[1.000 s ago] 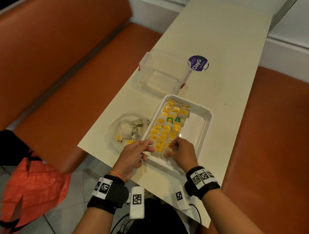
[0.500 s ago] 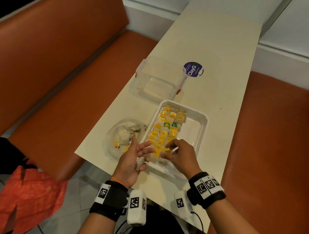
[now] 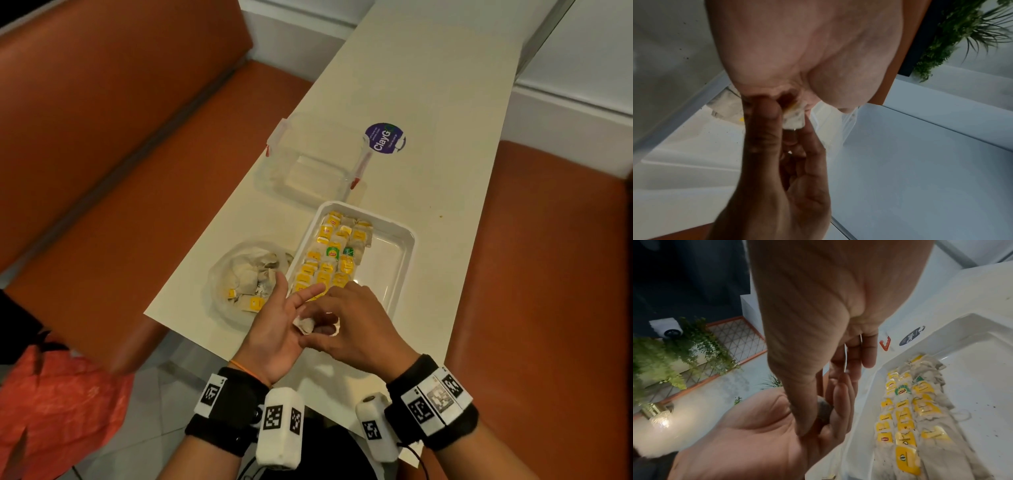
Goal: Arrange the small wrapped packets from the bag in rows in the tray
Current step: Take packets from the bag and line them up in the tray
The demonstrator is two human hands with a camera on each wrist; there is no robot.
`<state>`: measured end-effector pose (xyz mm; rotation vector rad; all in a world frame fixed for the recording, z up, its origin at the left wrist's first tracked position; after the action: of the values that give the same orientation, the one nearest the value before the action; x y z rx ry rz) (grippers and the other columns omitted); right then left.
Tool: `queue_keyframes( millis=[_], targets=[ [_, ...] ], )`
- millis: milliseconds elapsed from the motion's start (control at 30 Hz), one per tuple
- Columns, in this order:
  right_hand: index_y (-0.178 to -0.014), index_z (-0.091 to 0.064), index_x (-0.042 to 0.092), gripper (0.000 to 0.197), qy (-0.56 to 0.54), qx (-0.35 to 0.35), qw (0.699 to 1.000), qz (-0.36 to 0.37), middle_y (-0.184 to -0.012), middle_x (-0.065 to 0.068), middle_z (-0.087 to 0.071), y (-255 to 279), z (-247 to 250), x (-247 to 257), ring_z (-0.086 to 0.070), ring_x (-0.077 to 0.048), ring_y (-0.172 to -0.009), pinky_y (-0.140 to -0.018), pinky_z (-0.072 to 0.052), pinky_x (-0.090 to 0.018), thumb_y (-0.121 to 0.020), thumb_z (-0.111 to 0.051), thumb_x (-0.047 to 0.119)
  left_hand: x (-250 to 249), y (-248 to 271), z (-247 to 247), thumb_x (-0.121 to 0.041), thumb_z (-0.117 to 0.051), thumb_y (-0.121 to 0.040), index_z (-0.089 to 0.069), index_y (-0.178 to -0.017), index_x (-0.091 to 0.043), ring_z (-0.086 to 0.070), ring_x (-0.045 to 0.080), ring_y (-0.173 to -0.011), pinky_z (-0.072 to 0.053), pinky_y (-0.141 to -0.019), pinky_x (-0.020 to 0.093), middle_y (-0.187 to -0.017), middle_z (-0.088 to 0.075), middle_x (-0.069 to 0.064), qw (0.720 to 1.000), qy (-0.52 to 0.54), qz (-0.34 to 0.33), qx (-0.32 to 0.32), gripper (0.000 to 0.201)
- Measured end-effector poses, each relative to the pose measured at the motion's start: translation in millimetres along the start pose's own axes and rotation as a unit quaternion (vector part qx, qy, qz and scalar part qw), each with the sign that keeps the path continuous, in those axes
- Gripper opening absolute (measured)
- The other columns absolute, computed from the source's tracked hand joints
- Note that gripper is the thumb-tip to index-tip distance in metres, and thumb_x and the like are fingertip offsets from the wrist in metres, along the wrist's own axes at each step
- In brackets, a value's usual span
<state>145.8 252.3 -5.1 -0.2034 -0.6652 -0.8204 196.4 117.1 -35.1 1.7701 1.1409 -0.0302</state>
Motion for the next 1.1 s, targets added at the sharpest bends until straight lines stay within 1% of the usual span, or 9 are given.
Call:
queue_keyframes(
  millis=[133, 233, 300, 467, 633, 733, 800, 933, 1100],
  targets=[
    [-0.095, -0.079, 0.040, 0.025, -0.115, -0.002, 0.990, -0.083, -0.081, 0.019, -0.070, 2, 10, -8, -0.060, -0.001, -0.080, -0.075, -0.044, -0.014, -0.081, -0.079, 0.060, 0, 5, 2, -0.071, -0.038, -0.099, -0.054, -0.146, -0.007, -0.062, 0.041, -0.129, -0.047, -0.111, 0.052, -0.137, -0.066, 0.025, 0.999, -0.022, -0.008, 0.024, 0.081],
    [-0.091, -0.078, 0.032, 0.022, -0.248, -0.002, 0.956, -0.157, -0.084, 0.011, -0.075, 7, 11, -21, -0.065, -0.004, -0.077, -0.075, -0.053, -0.024, -0.083, -0.083, 0.052, -1, 13, 1, -0.059, -0.042, -0.104, -0.057, -0.143, -0.009, -0.065, 0.037, -0.127, -0.049, -0.109, 0.055, -0.136, -0.068, 0.020, 0.997, -0.061, -0.028, 0.042, 0.065],
    [-0.094, -0.080, 0.026, 0.020, -0.330, -0.005, 0.927, -0.181, -0.086, 0.002, -0.077, 10, 12, -26, -0.071, -0.014, -0.081, -0.081, -0.057, -0.031, -0.085, -0.083, 0.044, -3, 19, 1, -0.045, -0.053, -0.105, -0.064, -0.137, -0.011, -0.069, 0.038, -0.121, -0.052, -0.104, 0.053, -0.131, -0.071, 0.018, 0.992, -0.110, -0.057, 0.036, 0.048],
    [-0.098, -0.080, 0.020, 0.023, -0.419, 0.010, 0.886, -0.199, -0.090, -0.004, -0.077, 19, 15, -33, -0.067, -0.008, -0.078, -0.078, -0.053, -0.025, -0.089, -0.079, 0.041, -5, 23, 2, -0.026, -0.074, -0.095, -0.079, -0.115, -0.014, -0.072, 0.023, -0.104, -0.056, -0.084, 0.034, -0.109, -0.079, 0.010, 0.960, -0.234, -0.153, -0.007, 0.024],
    [-0.109, -0.076, 0.032, 0.032, -0.356, 0.011, 0.914, -0.193, -0.105, 0.007, -0.076, 24, 15, -39, -0.067, -0.013, -0.080, -0.082, -0.058, -0.032, -0.081, -0.086, 0.047, -10, 24, -7, -0.025, -0.079, -0.092, -0.082, -0.094, -0.019, -0.069, 0.008, -0.087, -0.054, -0.077, 0.022, -0.095, -0.079, -0.002, 0.929, -0.290, -0.219, -0.062, 0.008],
    [-0.125, -0.065, 0.048, 0.060, -0.274, -0.002, 0.947, -0.167, -0.125, 0.021, -0.065, 25, 21, -39, -0.065, -0.003, -0.100, -0.084, -0.055, -0.022, -0.072, -0.091, 0.051, -16, 25, -12, -0.030, -0.082, -0.089, -0.082, -0.090, -0.021, -0.071, 0.004, -0.091, -0.054, -0.083, 0.021, -0.095, -0.078, -0.013, 0.889, -0.369, -0.257, -0.082, 0.009],
    [-0.122, -0.067, 0.047, 0.054, -0.243, -0.027, 0.959, -0.143, -0.125, 0.024, -0.063, 24, 25, -37, -0.063, -0.001, -0.106, -0.085, -0.052, -0.020, -0.073, -0.091, 0.048, -19, 25, -17, -0.030, -0.082, -0.089, -0.083, -0.090, -0.022, -0.073, 0.008, -0.089, -0.057, -0.084, 0.024, -0.091, -0.079, -0.010, 0.879, -0.400, -0.253, -0.060, 0.008],
    [-0.094, -0.079, 0.026, 0.020, -0.276, -0.005, 0.948, -0.158, -0.094, 0.011, -0.078, 24, 29, -41, -0.072, -0.007, -0.089, -0.084, -0.057, -0.031, -0.081, -0.088, 0.039, -19, 19, -21, -0.031, -0.084, -0.087, -0.083, -0.097, -0.025, -0.076, 0.012, -0.088, -0.060, -0.084, 0.029, -0.089, -0.081, -0.004, 0.883, -0.393, -0.250, -0.053, 0.012],
    [-0.096, -0.080, 0.007, 0.016, -0.424, -0.036, 0.887, -0.181, -0.090, -0.008, -0.081, 27, 31, -52, -0.078, -0.018, -0.091, -0.085, -0.059, -0.025, -0.088, -0.083, 0.021, -5, 3, -28, -0.023, -0.084, -0.087, -0.080, -0.105, -0.015, -0.077, 0.010, -0.094, -0.055, -0.083, 0.026, -0.096, -0.082, 0.000, 0.931, -0.313, -0.185, -0.031, 0.021]
  ],
)
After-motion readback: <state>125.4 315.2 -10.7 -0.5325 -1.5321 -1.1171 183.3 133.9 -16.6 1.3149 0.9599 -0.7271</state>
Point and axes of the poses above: each hand's wrist, its own y-axis away from the middle knuckle, its own z-axis out of the back of the hand, x = y × z, the point moved 3 cm from there along -y, towards the middle knuckle
